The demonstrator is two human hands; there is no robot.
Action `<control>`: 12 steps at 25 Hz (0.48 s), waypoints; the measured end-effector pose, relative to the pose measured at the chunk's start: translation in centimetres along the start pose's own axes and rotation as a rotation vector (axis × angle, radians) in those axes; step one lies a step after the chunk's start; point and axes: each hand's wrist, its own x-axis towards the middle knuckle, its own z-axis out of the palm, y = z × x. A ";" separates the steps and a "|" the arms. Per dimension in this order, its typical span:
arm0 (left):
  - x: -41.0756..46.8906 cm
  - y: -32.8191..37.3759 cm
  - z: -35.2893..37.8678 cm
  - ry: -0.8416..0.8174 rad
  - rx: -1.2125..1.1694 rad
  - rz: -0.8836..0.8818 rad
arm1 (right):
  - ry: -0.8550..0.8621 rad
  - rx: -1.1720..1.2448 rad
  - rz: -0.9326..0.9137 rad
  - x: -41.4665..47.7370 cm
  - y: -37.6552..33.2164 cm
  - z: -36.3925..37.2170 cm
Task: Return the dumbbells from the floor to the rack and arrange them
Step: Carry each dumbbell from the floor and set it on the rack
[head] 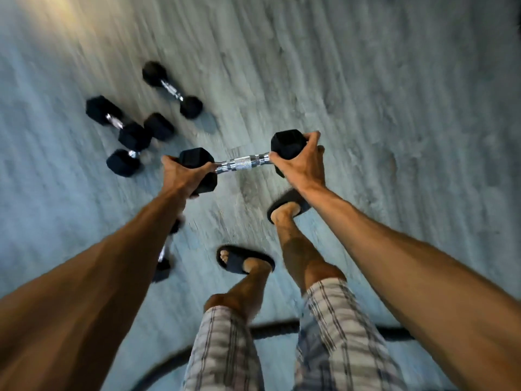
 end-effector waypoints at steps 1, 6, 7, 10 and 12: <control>-2.2 2.7 -0.4 -0.006 0.018 0.056 | 0.030 0.037 0.006 -1.3 -1.3 -2.8; -9.9 14.8 0.6 -0.007 0.061 0.322 | 0.187 0.215 0.032 -4.0 -5.7 -15.3; -11.4 17.4 1.4 -0.023 0.066 0.365 | 0.222 0.240 0.041 -3.9 -6.4 -17.8; -15.6 24.9 5.4 -0.073 0.120 0.532 | 0.326 0.304 0.060 -3.2 -7.2 -25.3; -17.3 28.8 8.0 -0.119 0.133 0.587 | 0.380 0.327 0.068 -2.4 -7.2 -29.4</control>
